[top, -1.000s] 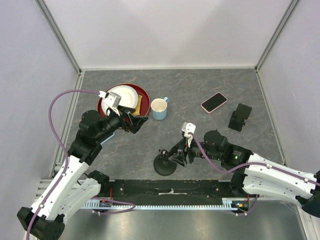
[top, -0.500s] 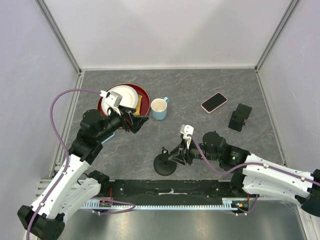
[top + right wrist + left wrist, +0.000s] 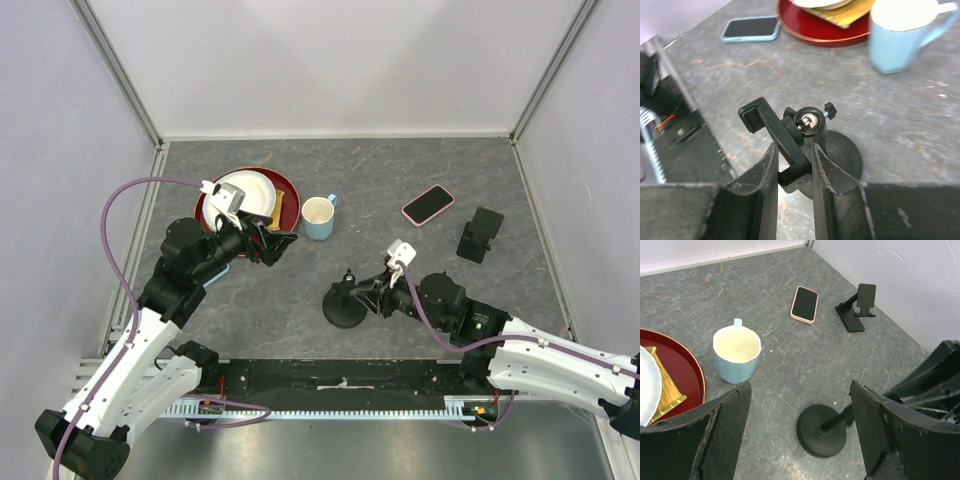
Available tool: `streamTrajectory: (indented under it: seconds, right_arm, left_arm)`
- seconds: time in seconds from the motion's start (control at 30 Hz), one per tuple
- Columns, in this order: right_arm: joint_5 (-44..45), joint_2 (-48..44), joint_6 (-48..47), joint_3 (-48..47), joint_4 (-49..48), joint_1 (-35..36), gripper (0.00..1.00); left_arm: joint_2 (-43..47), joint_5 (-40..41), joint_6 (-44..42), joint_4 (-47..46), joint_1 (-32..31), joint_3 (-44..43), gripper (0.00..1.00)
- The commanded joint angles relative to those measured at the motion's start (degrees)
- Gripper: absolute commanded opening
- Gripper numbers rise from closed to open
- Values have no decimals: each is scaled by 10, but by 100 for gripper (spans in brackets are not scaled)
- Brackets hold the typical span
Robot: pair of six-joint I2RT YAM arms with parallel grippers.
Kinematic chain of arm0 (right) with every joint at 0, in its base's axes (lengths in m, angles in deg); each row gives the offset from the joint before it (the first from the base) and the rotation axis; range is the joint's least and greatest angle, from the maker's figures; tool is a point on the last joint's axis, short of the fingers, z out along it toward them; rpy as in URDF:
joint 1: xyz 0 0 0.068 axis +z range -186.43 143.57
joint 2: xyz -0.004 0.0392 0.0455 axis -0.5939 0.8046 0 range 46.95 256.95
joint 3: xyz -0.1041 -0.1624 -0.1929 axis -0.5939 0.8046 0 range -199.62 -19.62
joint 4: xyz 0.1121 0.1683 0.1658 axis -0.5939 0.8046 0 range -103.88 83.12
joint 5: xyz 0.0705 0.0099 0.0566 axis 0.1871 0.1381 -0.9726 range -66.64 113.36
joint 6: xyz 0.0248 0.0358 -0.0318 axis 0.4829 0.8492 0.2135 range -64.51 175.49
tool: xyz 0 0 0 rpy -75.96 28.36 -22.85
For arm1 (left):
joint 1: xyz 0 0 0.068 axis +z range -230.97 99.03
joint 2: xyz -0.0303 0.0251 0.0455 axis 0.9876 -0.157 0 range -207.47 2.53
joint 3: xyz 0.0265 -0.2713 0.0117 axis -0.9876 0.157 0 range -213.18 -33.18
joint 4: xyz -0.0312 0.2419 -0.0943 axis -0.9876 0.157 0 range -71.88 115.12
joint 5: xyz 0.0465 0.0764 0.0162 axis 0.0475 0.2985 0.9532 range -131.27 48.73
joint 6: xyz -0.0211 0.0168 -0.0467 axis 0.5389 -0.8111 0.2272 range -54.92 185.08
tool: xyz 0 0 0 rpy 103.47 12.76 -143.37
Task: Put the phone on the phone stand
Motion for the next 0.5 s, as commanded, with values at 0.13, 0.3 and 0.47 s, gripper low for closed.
streamTrajectory:
  seconds: [0.13,0.3,0.47]
  right_arm:
    - [146,-11,-19,4,-88,-4,0]
    - [106,1,-42,10,-142,-6,0]
    - [59,38,-71,-5,-166,-32,0]
  left_arm:
    - [0,-13,13,-10,-2,-23,86]
    - [-4,-20,13,-9,-2,-25,86]
    - [-1,-12,12,-8,-3,-24,86]
